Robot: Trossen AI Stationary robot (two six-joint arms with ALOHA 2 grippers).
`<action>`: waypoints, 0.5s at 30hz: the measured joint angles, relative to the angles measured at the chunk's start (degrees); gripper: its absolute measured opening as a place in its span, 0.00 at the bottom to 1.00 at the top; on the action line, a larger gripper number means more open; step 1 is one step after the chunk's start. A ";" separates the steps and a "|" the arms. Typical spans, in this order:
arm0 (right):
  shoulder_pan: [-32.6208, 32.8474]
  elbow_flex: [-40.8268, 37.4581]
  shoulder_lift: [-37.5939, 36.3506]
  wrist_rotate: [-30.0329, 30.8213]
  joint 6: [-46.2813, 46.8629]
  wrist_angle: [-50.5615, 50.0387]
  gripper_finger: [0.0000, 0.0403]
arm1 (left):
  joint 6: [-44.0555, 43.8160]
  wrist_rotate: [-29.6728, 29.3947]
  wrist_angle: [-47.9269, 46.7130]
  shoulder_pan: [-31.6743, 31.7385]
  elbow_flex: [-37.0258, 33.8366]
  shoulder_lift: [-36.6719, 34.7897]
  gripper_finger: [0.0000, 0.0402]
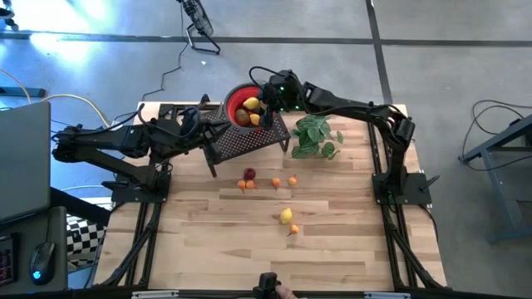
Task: Pick & Place Fruit
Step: Put the top yellow lemon into the red basket on the shelf
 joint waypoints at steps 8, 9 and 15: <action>0.00 0.00 -0.02 0.05 -0.02 0.12 0.54 | -0.02 0.00 -0.01 0.00 0.00 0.00 0.05; 0.01 0.00 -0.02 0.05 -0.02 0.28 0.55 | 0.00 0.01 -0.01 0.00 0.00 0.00 0.05; 0.00 0.00 -0.11 1.03 -0.07 1.49 0.68 | -0.02 0.02 -0.02 0.00 0.00 0.00 0.05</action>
